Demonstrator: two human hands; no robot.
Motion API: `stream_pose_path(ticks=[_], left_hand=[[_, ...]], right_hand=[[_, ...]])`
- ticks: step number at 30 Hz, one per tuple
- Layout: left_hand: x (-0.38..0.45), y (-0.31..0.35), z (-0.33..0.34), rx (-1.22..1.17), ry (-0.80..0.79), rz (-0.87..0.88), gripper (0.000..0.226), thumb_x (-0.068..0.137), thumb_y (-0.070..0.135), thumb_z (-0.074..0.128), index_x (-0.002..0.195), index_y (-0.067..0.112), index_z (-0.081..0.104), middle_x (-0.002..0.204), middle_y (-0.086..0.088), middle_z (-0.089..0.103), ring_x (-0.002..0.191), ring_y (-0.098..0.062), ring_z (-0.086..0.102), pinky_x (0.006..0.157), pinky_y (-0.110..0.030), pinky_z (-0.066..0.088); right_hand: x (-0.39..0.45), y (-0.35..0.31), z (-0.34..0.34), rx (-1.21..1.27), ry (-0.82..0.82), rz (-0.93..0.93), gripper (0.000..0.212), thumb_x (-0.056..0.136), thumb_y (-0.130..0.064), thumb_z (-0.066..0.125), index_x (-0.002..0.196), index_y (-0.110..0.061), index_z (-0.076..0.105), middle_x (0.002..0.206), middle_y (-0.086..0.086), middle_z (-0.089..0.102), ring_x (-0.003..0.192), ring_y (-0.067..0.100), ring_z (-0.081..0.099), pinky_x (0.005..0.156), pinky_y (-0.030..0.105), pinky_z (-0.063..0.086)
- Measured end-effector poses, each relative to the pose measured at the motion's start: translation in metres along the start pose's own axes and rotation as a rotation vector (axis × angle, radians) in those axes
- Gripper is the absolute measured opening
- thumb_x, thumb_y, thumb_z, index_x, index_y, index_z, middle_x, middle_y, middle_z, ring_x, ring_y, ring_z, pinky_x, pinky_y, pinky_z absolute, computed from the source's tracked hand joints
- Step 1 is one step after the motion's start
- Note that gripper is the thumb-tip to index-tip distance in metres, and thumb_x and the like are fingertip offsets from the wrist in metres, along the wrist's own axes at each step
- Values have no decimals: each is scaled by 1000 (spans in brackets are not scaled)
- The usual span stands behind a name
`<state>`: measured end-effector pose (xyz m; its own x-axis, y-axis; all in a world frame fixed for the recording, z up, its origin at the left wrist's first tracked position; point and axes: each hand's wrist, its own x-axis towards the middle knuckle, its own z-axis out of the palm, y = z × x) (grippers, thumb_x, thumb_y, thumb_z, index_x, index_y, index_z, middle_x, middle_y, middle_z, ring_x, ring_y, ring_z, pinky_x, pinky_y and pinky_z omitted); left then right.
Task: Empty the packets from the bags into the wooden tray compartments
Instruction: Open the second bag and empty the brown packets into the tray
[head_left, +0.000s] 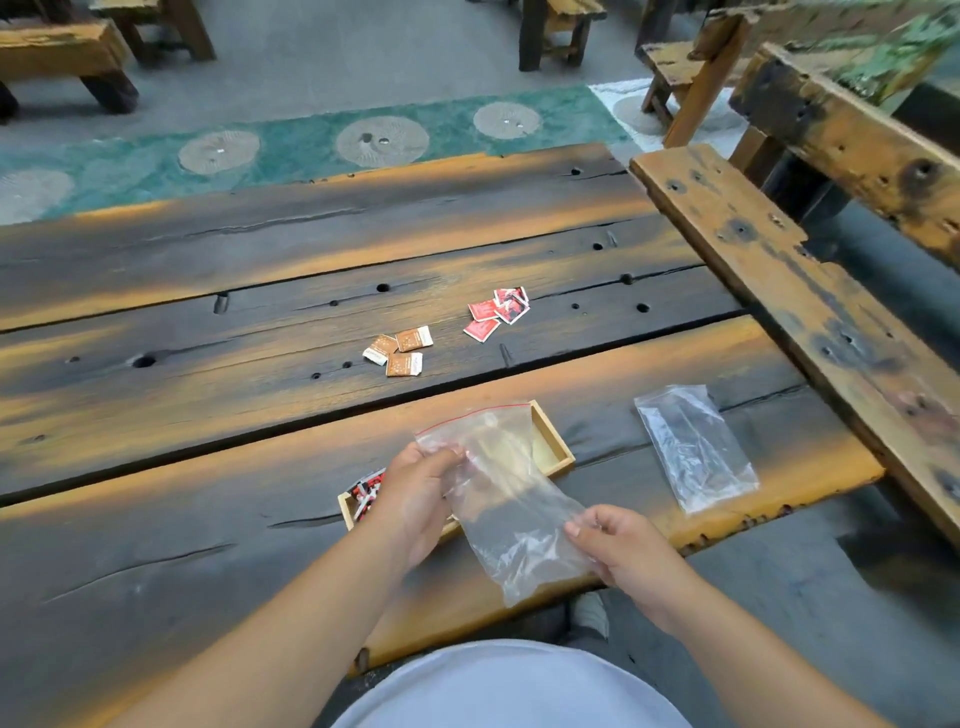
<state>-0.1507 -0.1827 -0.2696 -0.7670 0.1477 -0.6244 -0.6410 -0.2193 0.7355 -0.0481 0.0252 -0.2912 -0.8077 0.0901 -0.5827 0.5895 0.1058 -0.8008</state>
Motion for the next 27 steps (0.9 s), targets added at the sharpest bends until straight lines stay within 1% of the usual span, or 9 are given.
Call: stream_pose_path(ticks=[1, 4, 6, 10, 16, 19, 22, 25, 27], left_hand=[[3, 0, 11, 5, -2, 4, 15, 94, 2, 57, 87, 15, 56, 80, -2, 67, 74, -15, 62, 52, -23, 48], [17, -5, 47, 41, -32, 32, 10, 95, 8, 55, 93, 17, 60, 84, -5, 65, 74, -17, 58, 63, -29, 44], [28, -10, 77, 61, -39, 31, 6, 97, 15, 55, 96, 17, 60, 84, -5, 64, 73, -17, 57, 65, -30, 42], [51, -25, 146, 173, -40, 20, 15, 99, 17, 55, 85, 18, 59, 72, 5, 60, 61, -8, 50, 64, -25, 40], [101, -52, 260, 460, -92, 67, 24, 94, 17, 64, 71, 17, 55, 64, 0, 49, 56, -12, 38, 50, -25, 27], [126, -61, 311, 598, -142, 125, 26, 91, 14, 67, 69, 16, 54, 69, -2, 56, 63, -13, 47, 52, -22, 35], [152, -71, 353, 806, -218, 164, 16, 92, 18, 66, 78, 13, 62, 78, -5, 60, 72, -17, 52, 61, -24, 41], [180, -80, 384, 1055, -252, 258, 16, 94, 21, 64, 79, 16, 64, 71, 0, 58, 66, -14, 51, 56, -24, 40], [199, -88, 398, 1197, -257, 313, 15, 94, 22, 63, 82, 14, 66, 72, 1, 60, 67, -13, 51, 60, -26, 40]], right_hand=[[0, 2, -11, 27, 11, 10, 35, 93, -24, 65, 60, -24, 53, 53, -5, 41, 47, 9, 34, 49, 22, 30], [0, 12, -50, 163, 29, 52, 21, 94, -14, 63, 74, -11, 58, 53, -2, 42, 44, 9, 33, 45, 20, 27], [0, 20, -82, 218, 74, 72, 18, 94, -10, 63, 76, -11, 60, 56, 0, 46, 47, 10, 41, 49, 21, 32], [6, 39, -151, 328, 176, 99, 13, 94, -6, 61, 82, -10, 64, 61, 1, 54, 56, 12, 51, 58, 23, 40], [18, 66, -262, 533, 329, 105, 14, 94, 6, 53, 89, -3, 61, 67, 8, 57, 54, 11, 54, 47, 17, 44], [26, 78, -310, 489, 436, 118, 12, 92, 6, 56, 90, -4, 62, 66, 5, 59, 52, 8, 53, 46, 15, 42], [39, 94, -350, 415, 538, 151, 10, 91, 1, 61, 85, -7, 63, 64, 2, 57, 52, 8, 48, 49, 19, 38], [58, 108, -377, 376, 568, 184, 8, 91, -2, 63, 84, -6, 62, 63, 4, 55, 54, 11, 47, 53, 23, 37], [71, 116, -388, 366, 575, 212, 10, 91, -3, 62, 83, -7, 60, 62, 6, 55, 56, 13, 47, 54, 24, 38]])
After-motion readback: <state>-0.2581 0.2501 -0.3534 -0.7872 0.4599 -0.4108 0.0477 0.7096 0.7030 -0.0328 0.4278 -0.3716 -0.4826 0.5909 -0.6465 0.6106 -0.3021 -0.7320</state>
